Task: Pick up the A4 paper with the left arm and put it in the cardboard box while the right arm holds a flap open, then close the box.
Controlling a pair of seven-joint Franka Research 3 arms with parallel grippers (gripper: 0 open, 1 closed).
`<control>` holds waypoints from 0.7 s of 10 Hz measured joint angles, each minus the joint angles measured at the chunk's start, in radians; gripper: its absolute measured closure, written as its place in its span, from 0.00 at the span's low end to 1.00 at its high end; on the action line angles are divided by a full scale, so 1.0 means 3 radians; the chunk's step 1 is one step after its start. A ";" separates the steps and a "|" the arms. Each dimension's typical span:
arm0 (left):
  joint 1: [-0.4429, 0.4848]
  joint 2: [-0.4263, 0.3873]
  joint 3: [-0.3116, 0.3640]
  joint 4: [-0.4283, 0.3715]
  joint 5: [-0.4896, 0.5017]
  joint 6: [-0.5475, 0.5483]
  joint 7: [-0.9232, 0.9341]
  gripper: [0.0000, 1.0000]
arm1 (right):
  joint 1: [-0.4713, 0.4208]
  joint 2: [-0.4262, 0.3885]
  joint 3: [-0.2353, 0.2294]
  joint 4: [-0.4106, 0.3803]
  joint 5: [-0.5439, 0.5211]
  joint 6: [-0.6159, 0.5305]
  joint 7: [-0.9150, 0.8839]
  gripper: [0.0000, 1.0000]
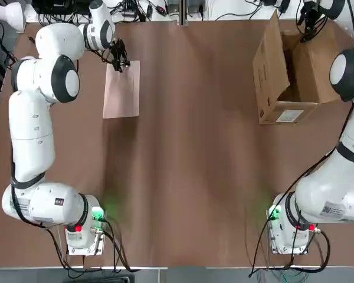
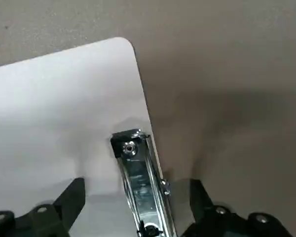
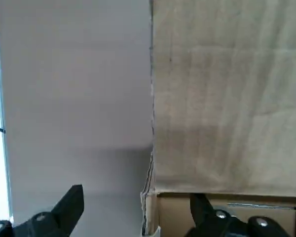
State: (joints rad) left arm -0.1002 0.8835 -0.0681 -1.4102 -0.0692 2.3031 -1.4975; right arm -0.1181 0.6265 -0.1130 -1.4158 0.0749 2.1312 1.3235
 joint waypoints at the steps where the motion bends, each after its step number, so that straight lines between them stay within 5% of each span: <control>1: 0.0000 -0.0001 0.0001 0.0019 0.0000 -0.0012 0.0000 0.28 | 0.0000 0.0010 0.0000 0.0000 0.0000 0.0004 0.0017 0.30; 4: 0.0000 -0.0001 0.0003 0.0075 0.0000 -0.0020 0.0000 0.57 | 0.0000 0.0011 -0.0002 0.0001 0.0000 0.0002 0.0170 0.78; 5: -0.0001 -0.0005 0.0002 0.0081 -0.0001 -0.0028 -0.0002 0.68 | 0.0000 0.0011 -0.0002 0.0001 0.0000 0.0003 0.0183 0.89; 7: -0.0001 -0.0004 0.0002 0.0081 -0.0002 -0.0029 -0.0004 0.68 | 0.0000 0.0011 -0.0003 0.0001 -0.0002 -0.0002 0.0188 0.96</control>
State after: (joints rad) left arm -0.1004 0.8823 -0.0674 -1.3858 -0.0697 2.2946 -1.4986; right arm -0.1181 0.6297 -0.1138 -1.4154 0.0744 2.1307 1.3800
